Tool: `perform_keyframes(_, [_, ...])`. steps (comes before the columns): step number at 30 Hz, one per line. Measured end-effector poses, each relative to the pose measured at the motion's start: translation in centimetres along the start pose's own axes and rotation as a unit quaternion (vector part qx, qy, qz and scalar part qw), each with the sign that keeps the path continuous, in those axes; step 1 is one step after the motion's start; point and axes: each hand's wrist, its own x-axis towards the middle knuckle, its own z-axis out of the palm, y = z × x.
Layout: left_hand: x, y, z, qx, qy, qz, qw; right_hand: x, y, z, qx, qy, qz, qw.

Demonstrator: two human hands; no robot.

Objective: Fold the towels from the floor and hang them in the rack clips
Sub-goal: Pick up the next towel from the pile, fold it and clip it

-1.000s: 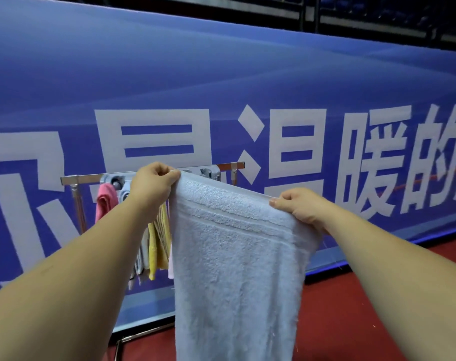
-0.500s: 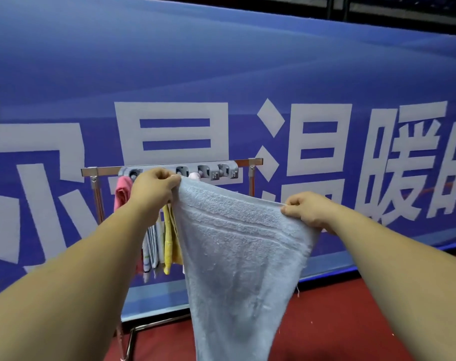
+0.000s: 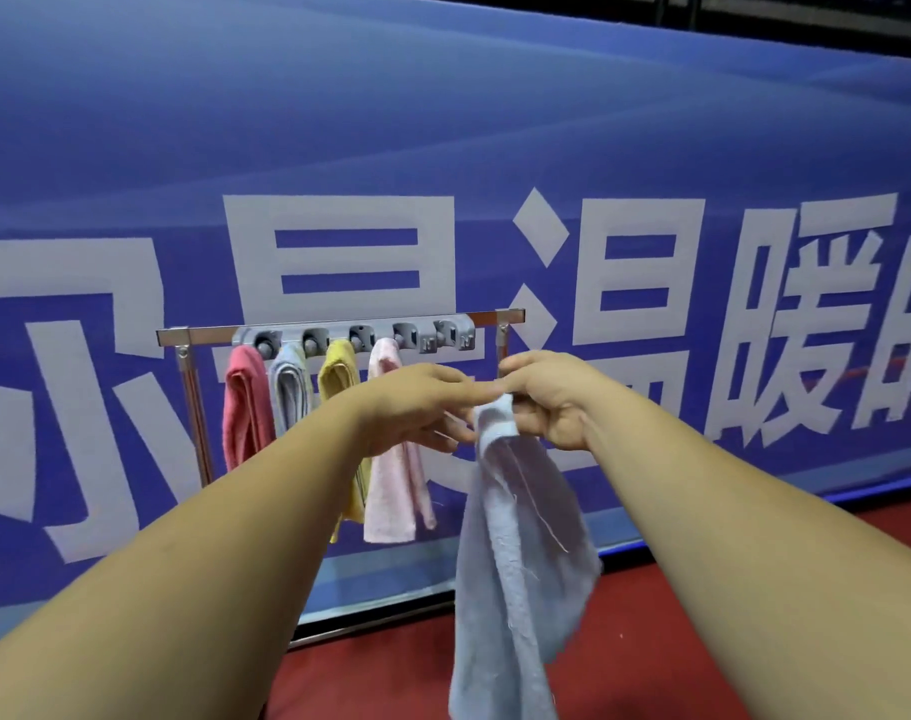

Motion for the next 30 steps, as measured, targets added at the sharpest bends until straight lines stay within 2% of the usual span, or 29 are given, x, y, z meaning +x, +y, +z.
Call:
perform_keyframes(4, [1.0,-0.1,0.5,0.071,0.006,-0.002,0.997,-0.4,-0.1,0.7,0.036,0.001,0.019,0.999])
perform_keyframes(8, [1.7,-0.5,0.7,0.189,0.123,0.021,0.974,-0.3,0.4,0.3,0.020,0.002,0.012,1.000])
perform_keyframes(11, [1.5,-0.4,1.1,0.219,0.183,0.043,0.957,-0.3,0.6,-0.3,-0.016,0.017,-0.022,1.000])
perform_keyframes(14, [1.2,0.0,1.1,0.221,0.213,0.072,0.949,-0.3,0.7,-0.9,-0.095,0.037,-0.053,0.993])
perform_keyframes(19, [0.6,1.1,1.2,0.224,0.219,0.116,0.943,-0.7,0.8,-1.0,-0.216,0.018,-0.076,0.973])
perform_keyframes(23, [0.4,1.5,0.9,0.211,0.216,0.124,0.945,-0.3,0.9,-0.8,-0.336,0.009,-0.120,0.934])
perform_keyframes(30, [-0.1,0.5,-1.2,0.180,0.282,0.121,0.934,-0.4,1.8,-1.9,-0.390,-0.020,-0.137,0.910])
